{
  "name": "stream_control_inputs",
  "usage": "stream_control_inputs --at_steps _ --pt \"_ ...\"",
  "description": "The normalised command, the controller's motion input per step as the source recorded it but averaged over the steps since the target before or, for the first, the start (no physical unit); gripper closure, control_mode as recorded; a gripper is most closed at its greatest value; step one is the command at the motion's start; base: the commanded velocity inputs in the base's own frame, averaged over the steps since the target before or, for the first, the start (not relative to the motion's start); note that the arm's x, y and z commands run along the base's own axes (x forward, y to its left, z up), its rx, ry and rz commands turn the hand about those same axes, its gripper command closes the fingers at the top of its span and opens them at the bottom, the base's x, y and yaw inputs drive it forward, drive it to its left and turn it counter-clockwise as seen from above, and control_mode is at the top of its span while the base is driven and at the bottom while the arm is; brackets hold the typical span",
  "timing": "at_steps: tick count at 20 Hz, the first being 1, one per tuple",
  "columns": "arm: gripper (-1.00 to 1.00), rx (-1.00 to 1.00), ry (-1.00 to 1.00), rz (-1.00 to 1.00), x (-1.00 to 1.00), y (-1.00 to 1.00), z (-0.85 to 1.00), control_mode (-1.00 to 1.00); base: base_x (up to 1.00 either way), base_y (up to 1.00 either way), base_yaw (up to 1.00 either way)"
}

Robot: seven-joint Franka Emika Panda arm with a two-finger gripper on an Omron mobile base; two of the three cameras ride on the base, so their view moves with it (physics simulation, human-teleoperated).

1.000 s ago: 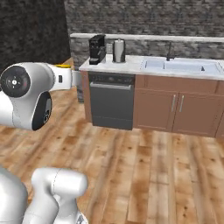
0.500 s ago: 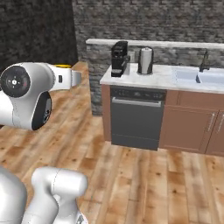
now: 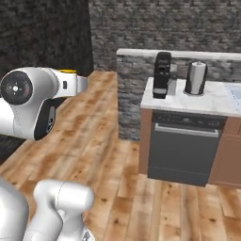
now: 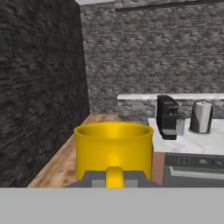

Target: There is a tray on the dining counter. Grab the cup, mug, and pitcher and place them on the tray. The pitcher may be placed next to the tray if it cannot fit the tray.

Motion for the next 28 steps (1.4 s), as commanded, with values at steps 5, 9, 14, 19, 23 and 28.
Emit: stream_control_inputs --at_steps 5,9,14,19,23,28 --pt "1.0 0.0 0.0 0.0 0.0 0.0 0.0 1.0 0.82 1.0 0.0" --pt "1.0 0.0 0.0 0.0 0.0 0.0 0.0 1.0 0.84 1.0 0.0" --pt "1.0 0.0 0.0 0.0 0.0 0.0 0.0 1.0 0.94 0.99 0.0" --pt "1.0 0.0 0.0 0.0 0.0 0.0 0.0 1.0 1.0 0.73 -0.1" --pt "1.0 0.0 0.0 0.0 0.0 0.0 0.0 1.0 1.0 0.62 -0.14" --pt "1.0 0.0 0.0 0.0 0.0 0.0 0.0 1.0 1.0 0.39 -0.2"
